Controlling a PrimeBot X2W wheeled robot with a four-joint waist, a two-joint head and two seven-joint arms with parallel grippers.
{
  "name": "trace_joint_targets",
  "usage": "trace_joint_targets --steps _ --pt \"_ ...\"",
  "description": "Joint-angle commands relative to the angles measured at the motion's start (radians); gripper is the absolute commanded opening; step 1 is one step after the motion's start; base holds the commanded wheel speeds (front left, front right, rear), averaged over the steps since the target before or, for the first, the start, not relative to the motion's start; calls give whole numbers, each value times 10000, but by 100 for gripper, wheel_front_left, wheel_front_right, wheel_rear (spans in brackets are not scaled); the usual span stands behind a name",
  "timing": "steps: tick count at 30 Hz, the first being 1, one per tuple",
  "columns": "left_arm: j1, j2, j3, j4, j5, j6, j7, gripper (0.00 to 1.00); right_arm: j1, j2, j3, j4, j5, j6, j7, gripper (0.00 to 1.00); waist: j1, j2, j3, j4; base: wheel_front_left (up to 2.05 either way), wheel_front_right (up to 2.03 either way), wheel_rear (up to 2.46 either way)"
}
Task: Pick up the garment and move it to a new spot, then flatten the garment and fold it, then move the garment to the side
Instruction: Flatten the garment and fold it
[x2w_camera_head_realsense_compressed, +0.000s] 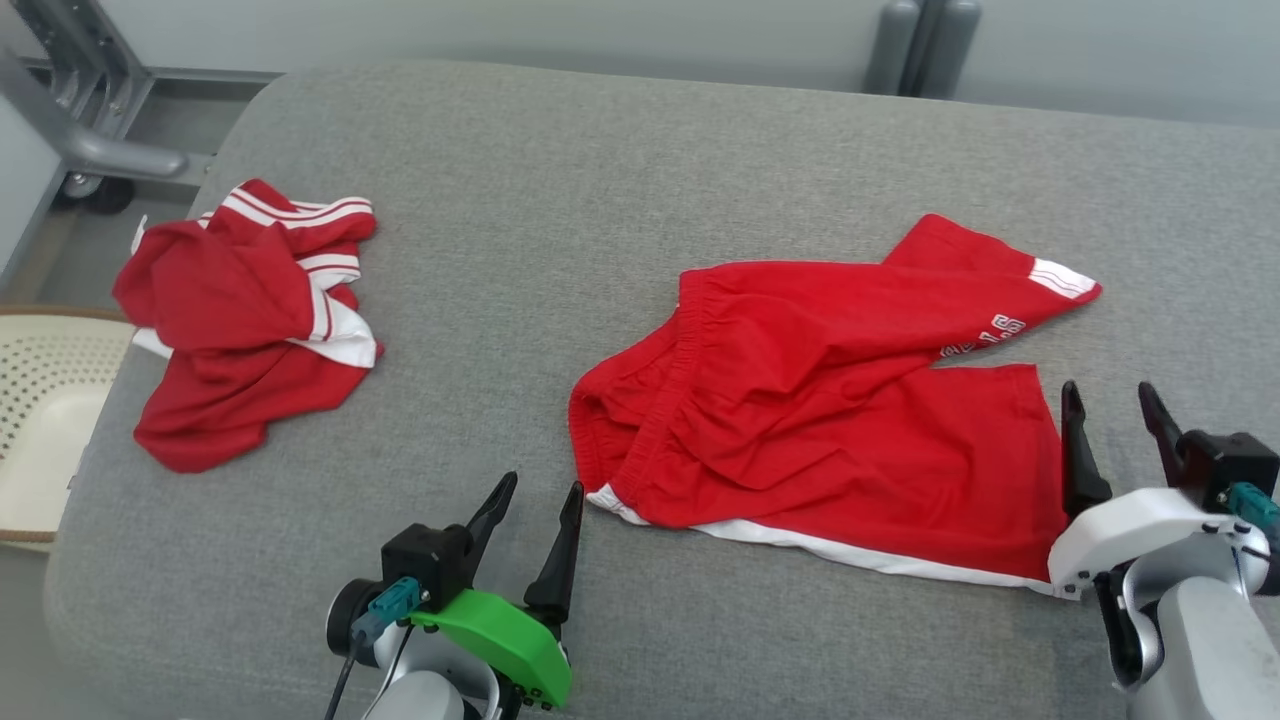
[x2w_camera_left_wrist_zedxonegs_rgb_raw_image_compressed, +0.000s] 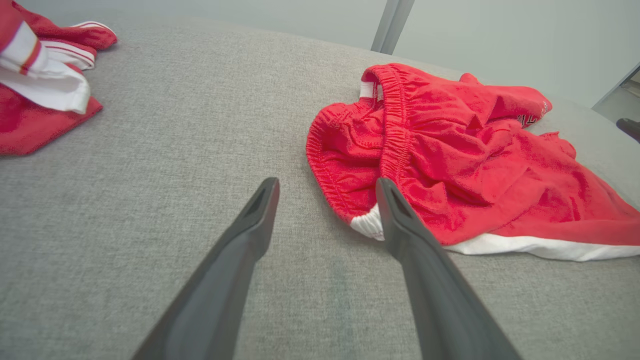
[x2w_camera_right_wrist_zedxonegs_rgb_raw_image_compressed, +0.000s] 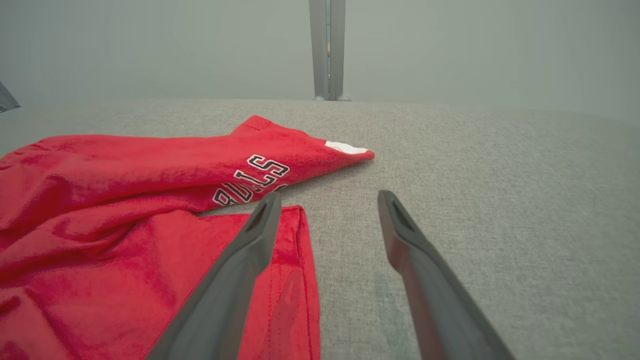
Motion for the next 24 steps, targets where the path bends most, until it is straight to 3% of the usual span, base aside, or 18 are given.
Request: trace_joint_targets --steps 1,12,24 --pt "125 22 -11 -40 50 -43 4 100 359 31 130 -142 201 -14 -31 100 0 0 -324 -610 0 0 0" --pt "-344 74 -589 322 -114 -91 6 100 1128 68 731 -507 604 -12 -31 100 0 0 -471 -1660 0 0 0" --pt "-1600 240 -579 2409 -456 -87 4 100 1103 174 1008 -652 641 -14 -31 100 0 0 -307 -2455 0 0 0"
